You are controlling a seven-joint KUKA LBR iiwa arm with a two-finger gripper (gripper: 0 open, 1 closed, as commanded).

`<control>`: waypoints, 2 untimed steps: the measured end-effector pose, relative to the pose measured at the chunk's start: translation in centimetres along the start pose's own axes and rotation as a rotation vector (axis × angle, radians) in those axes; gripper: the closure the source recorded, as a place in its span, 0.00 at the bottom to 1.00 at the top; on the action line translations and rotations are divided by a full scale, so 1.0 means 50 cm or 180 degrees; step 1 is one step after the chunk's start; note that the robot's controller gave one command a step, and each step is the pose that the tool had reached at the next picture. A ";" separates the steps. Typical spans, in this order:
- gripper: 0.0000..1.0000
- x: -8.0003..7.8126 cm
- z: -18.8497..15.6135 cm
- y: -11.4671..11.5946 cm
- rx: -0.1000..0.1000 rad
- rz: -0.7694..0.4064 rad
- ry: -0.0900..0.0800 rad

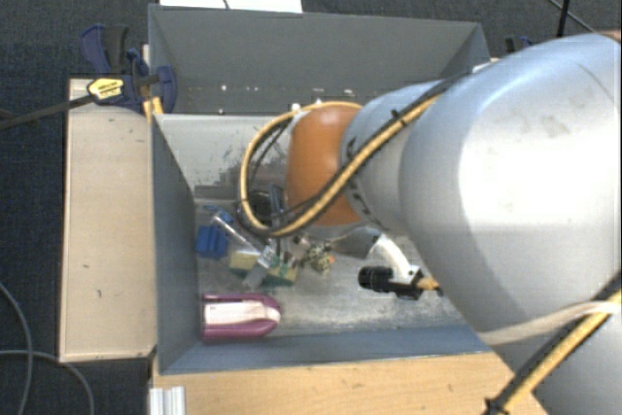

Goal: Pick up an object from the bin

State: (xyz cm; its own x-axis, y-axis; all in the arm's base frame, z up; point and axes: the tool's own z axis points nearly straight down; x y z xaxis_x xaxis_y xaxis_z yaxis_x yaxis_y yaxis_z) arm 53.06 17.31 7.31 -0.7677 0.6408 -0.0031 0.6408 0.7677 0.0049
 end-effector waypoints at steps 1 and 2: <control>0.00 -0.002 -0.005 0.003 -0.0014 -0.0008 -0.0009; 1.00 -0.001 -0.003 0.003 -0.0010 -0.0012 -0.0004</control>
Offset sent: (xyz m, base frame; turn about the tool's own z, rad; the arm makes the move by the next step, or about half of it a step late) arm 0.0000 0.0000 0.0000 0.0000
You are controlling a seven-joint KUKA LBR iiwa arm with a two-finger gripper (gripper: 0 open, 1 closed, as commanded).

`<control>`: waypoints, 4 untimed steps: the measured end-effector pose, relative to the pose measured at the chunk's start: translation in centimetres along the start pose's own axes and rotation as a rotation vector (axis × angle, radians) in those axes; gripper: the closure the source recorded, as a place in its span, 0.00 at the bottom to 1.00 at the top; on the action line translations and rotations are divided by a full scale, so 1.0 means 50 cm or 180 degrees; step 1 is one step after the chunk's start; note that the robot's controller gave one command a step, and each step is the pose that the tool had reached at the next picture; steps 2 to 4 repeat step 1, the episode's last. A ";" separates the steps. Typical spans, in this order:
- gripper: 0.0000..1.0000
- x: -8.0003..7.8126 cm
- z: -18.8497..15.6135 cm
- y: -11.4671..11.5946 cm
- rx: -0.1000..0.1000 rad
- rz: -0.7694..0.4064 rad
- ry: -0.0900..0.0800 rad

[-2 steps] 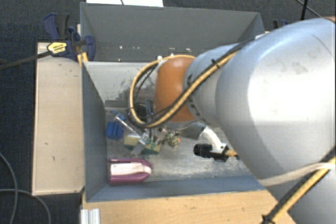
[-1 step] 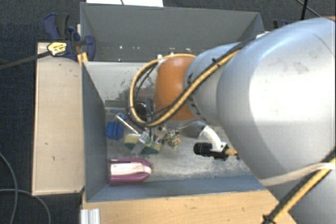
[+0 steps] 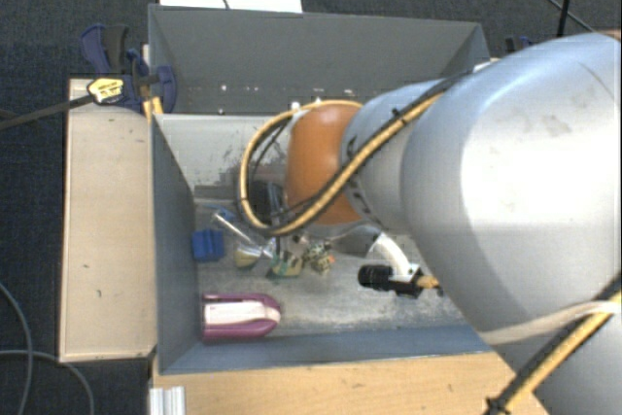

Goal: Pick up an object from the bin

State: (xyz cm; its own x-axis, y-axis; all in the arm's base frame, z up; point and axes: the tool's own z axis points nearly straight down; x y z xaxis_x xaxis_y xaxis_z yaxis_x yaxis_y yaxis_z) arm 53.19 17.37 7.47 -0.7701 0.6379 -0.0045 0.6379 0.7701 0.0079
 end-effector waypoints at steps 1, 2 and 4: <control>1.00 -0.003 -0.120 0.003 0.0009 -0.0015 0.0004; 1.00 -0.003 -0.120 0.003 0.0009 -0.0015 0.0004; 1.00 -0.003 -0.120 0.003 0.0009 -0.0015 0.0004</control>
Offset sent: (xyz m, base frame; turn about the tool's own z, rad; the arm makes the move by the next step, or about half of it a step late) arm 0.0000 0.0000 0.0561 0.0000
